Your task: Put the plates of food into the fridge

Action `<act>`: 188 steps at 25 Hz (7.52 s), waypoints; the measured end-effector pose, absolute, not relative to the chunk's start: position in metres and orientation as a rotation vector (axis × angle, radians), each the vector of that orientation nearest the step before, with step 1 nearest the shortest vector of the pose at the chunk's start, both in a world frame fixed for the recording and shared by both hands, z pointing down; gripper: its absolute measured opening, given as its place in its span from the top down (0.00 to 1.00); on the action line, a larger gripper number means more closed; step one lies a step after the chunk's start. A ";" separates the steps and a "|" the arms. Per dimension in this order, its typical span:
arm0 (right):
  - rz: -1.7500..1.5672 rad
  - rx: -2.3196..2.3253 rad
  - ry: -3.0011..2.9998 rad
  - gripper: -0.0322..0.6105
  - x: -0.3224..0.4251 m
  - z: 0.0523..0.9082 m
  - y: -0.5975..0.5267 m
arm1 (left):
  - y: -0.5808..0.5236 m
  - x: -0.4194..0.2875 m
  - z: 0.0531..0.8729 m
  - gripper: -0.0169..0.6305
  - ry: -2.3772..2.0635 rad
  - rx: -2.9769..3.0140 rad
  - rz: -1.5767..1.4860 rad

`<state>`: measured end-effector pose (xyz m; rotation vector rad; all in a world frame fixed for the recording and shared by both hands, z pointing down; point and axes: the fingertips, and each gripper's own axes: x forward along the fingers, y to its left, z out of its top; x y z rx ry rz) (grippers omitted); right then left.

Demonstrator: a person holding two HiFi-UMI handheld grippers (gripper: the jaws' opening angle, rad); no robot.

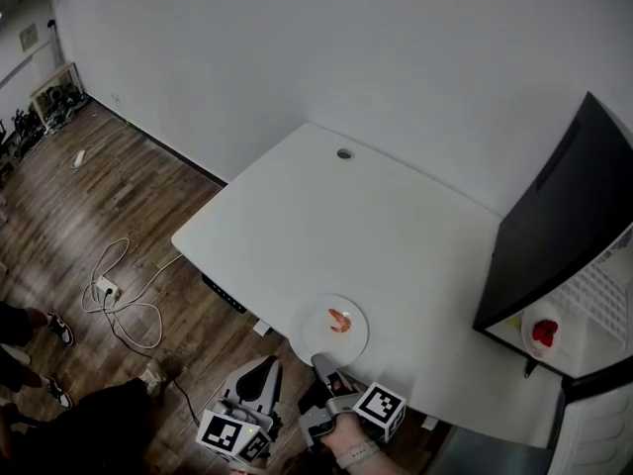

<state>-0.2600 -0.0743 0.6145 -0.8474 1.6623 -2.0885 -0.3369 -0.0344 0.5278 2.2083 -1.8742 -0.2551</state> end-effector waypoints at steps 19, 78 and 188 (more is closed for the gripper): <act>-2.044 -0.788 1.683 0.92 -0.248 0.603 -0.068 | -0.040 -0.335 0.522 0.96 -1.859 2.215 -0.248; -1.632 -1.052 1.376 0.92 0.080 0.462 -0.082 | -0.222 -0.027 0.413 0.96 -1.183 2.716 -0.264; -1.569 -0.968 1.529 0.80 0.136 0.363 -0.223 | -0.292 0.003 0.407 0.96 -1.249 2.686 -0.319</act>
